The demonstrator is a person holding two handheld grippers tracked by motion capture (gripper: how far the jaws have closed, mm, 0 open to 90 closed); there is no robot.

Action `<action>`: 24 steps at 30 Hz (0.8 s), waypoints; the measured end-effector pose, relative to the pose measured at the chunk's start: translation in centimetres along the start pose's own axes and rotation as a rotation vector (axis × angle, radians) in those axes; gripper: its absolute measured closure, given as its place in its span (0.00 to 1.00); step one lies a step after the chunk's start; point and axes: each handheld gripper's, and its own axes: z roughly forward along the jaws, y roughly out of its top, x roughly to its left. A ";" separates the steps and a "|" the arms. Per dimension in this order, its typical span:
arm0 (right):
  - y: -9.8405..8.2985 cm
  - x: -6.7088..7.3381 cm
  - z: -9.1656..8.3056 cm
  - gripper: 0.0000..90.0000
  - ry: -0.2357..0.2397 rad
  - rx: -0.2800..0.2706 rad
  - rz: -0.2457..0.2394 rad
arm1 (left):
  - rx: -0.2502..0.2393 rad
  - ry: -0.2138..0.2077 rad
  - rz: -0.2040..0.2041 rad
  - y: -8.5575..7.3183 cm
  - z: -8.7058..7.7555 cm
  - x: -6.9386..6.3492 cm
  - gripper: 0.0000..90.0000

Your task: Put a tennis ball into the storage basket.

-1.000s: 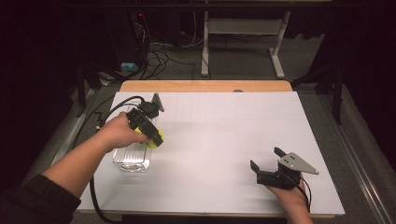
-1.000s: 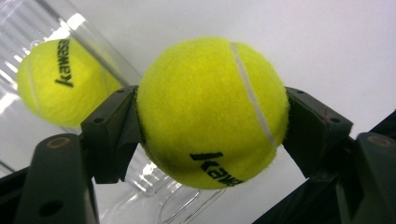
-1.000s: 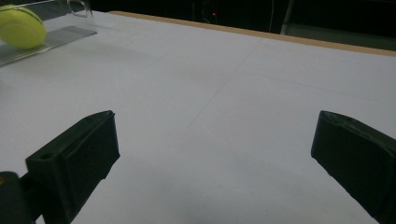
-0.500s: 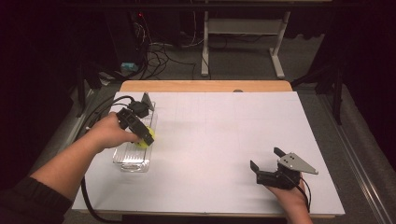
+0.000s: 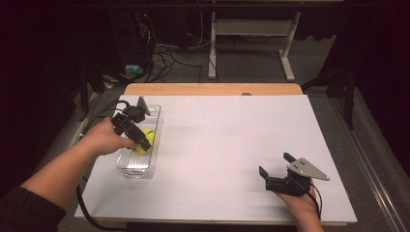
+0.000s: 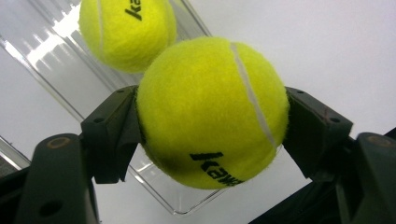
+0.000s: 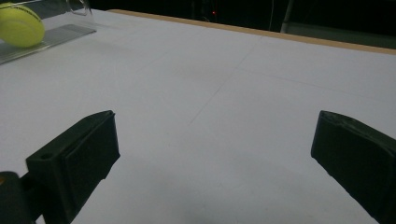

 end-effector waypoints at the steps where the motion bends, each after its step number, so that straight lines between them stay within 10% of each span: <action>1: 0.0 0.0 0.0 0.01 0.000 0.000 -0.001 | 0.001 0.001 -0.002 -0.1 0.0 0.1 0.29; 24: -0.1 0.0 0.1 0.01 -0.002 0.008 -0.003 | 0.019 -0.001 -0.020 -1.3 0.9 1.0 0.29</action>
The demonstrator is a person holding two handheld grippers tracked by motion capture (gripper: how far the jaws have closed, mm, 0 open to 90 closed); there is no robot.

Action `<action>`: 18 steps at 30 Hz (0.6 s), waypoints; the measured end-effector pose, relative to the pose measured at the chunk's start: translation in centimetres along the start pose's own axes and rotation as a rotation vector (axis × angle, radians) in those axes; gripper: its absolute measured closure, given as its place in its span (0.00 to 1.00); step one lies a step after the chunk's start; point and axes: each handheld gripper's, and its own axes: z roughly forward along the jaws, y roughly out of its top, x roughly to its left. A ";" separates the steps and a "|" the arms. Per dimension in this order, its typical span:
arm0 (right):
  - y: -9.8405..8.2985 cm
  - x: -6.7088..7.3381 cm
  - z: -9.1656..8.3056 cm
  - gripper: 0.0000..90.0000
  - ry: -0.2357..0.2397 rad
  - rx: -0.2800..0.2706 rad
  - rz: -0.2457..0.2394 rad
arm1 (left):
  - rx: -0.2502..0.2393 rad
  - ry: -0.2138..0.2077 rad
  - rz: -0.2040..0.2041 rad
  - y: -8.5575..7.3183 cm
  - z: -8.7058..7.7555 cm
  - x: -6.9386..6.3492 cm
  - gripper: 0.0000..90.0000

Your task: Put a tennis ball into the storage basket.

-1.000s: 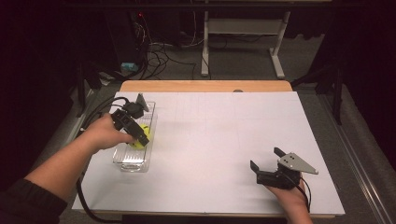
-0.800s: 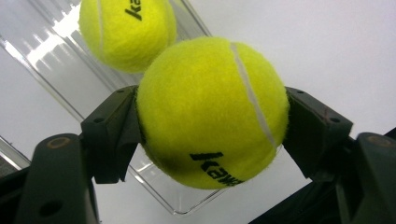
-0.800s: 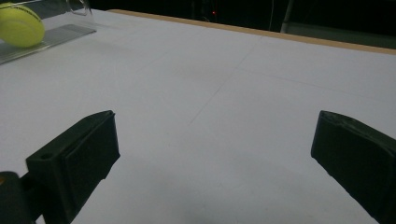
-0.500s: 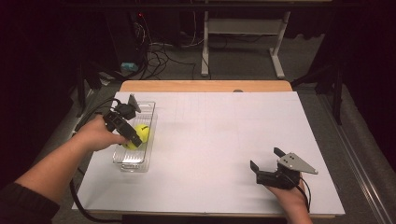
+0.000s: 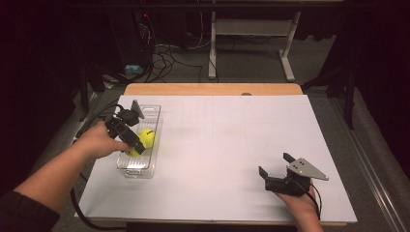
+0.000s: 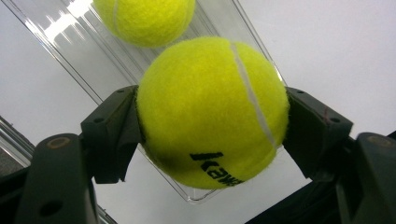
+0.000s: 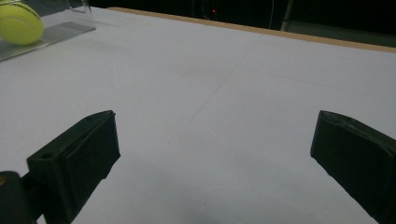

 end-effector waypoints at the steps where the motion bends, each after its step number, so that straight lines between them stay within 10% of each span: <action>1: 0.0 0.0 0.0 0.01 0.000 0.000 0.000 | 0.003 0.000 0.002 0.0 0.1 0.0 0.29; 18: 0.0 0.1 0.1 0.02 0.003 0.007 0.000 | 0.021 -0.012 0.001 -0.1 1.8 0.1 0.29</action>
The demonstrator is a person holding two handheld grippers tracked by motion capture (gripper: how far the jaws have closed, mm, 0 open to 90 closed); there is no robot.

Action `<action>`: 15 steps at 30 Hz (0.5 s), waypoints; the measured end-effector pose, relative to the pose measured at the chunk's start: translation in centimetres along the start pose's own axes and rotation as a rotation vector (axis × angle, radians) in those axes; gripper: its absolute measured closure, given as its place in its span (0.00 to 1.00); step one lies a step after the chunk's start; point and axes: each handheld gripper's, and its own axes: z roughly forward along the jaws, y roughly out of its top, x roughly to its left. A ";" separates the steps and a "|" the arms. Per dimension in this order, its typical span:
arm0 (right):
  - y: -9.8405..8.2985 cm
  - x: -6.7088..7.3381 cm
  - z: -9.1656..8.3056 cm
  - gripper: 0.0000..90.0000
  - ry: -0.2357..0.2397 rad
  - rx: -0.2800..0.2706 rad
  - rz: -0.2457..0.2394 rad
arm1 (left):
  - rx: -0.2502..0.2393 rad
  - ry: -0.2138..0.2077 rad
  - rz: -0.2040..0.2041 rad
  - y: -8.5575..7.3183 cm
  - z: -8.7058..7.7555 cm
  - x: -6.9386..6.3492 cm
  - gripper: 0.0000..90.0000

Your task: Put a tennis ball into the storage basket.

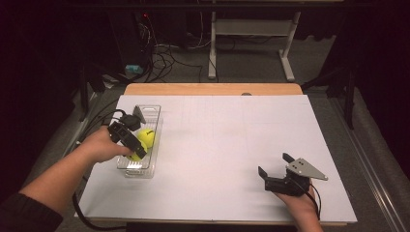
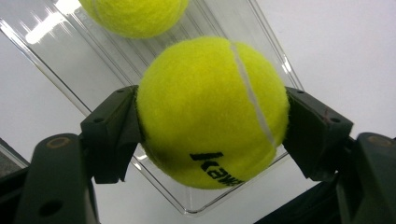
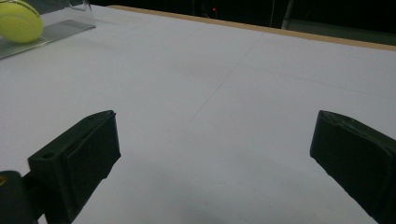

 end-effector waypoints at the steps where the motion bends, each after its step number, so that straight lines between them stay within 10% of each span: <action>1: 0.0 0.0 0.0 0.02 0.000 0.000 0.000 | 0.004 -0.001 -0.001 0.0 0.1 0.0 0.29; 15: 0.0 0.0 0.0 0.02 -0.001 0.000 0.000 | 0.017 0.015 0.010 0.2 1.0 -0.3 0.29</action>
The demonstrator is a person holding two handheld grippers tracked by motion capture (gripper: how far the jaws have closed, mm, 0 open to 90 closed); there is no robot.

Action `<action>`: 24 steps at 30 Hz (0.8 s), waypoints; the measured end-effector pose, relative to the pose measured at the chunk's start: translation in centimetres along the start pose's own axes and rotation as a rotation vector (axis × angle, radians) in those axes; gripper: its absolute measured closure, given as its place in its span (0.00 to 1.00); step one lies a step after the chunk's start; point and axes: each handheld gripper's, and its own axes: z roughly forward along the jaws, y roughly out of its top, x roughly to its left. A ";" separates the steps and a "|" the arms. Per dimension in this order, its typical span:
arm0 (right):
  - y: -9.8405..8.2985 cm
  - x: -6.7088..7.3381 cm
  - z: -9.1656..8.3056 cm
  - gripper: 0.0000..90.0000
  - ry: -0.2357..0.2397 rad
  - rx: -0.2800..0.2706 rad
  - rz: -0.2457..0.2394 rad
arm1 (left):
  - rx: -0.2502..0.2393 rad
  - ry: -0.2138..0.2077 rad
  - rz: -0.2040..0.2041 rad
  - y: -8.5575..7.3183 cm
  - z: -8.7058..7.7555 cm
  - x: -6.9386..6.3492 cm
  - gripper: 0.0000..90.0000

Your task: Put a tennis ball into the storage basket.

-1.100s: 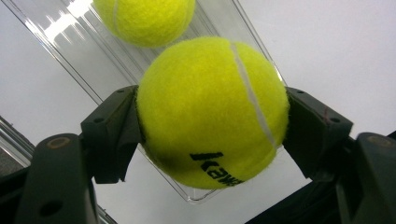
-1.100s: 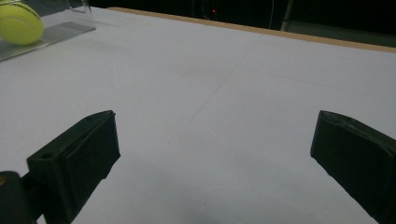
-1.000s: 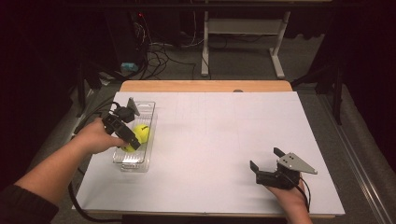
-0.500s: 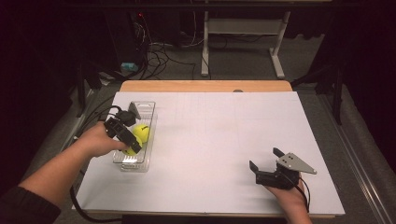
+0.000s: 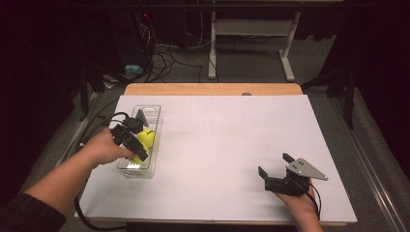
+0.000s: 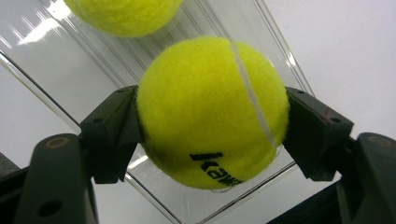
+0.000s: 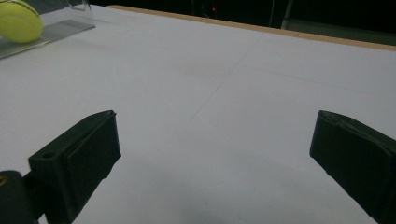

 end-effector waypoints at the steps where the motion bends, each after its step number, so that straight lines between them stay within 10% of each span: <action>1: 0.0 0.0 0.0 0.02 0.000 0.000 0.000 | 0.001 0.000 -0.001 0.0 0.0 0.0 0.29; 24: 0.0 0.1 0.1 0.02 -0.004 0.001 0.000 | -0.031 -0.012 0.017 0.1 -0.6 -0.2 0.04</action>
